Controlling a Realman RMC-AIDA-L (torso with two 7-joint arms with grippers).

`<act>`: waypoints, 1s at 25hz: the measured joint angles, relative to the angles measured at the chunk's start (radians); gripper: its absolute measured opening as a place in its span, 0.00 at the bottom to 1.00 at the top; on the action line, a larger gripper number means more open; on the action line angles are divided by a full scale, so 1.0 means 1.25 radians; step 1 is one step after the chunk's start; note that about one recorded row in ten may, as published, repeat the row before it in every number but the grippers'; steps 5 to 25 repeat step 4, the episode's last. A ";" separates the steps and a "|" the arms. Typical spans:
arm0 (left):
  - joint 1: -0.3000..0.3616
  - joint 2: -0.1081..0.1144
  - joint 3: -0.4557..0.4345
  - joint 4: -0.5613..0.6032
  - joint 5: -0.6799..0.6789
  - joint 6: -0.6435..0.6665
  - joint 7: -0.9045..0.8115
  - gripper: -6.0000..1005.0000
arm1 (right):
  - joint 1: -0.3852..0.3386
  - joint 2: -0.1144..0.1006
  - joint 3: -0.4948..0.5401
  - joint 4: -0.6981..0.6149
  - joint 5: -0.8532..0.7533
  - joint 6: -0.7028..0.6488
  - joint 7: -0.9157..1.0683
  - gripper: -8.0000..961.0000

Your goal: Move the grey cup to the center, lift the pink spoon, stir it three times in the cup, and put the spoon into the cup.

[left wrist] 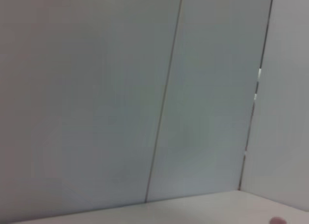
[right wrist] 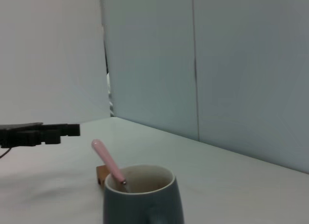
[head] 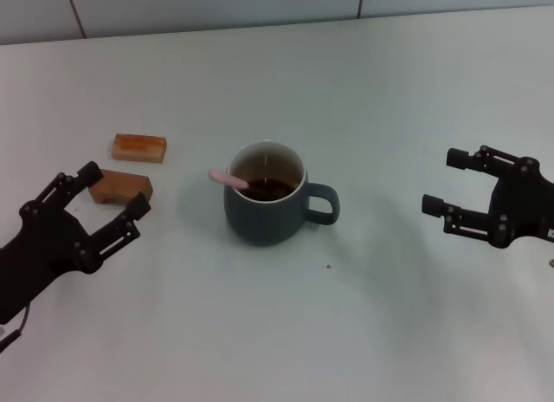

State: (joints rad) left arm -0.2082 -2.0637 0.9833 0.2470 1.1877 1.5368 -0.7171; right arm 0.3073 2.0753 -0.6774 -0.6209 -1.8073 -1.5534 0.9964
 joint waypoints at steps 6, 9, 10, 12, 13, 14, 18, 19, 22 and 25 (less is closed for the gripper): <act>-0.001 0.000 0.014 0.000 0.003 -0.013 -0.003 0.86 | -0.003 0.000 -0.002 0.000 -0.010 -0.012 -0.004 0.82; -0.001 0.000 0.014 0.000 0.003 -0.013 -0.003 0.86 | -0.003 0.000 -0.002 0.000 -0.010 -0.012 -0.004 0.82; -0.001 0.000 0.014 0.000 0.003 -0.013 -0.003 0.86 | -0.003 0.000 -0.002 0.000 -0.010 -0.012 -0.004 0.82; -0.001 0.000 0.014 0.000 0.003 -0.013 -0.003 0.86 | -0.003 0.000 -0.002 0.000 -0.010 -0.012 -0.004 0.82; -0.001 0.000 0.014 0.000 0.003 -0.013 -0.003 0.86 | -0.003 0.000 -0.002 0.000 -0.010 -0.012 -0.004 0.82; -0.001 0.000 0.014 0.000 0.003 -0.013 -0.003 0.86 | -0.003 0.000 -0.002 0.000 -0.010 -0.012 -0.004 0.82; -0.001 0.000 0.014 0.000 0.003 -0.013 -0.003 0.86 | -0.003 0.000 -0.002 0.000 -0.010 -0.012 -0.004 0.82; -0.001 0.000 0.014 0.000 0.003 -0.013 -0.003 0.86 | -0.003 0.000 -0.002 0.000 -0.010 -0.012 -0.004 0.82; -0.001 0.000 0.014 0.000 0.003 -0.013 -0.003 0.86 | -0.003 0.000 -0.002 0.000 -0.010 -0.012 -0.004 0.82; -0.001 0.000 0.014 0.000 0.003 -0.013 -0.003 0.86 | -0.003 0.000 -0.002 0.000 -0.010 -0.012 -0.004 0.82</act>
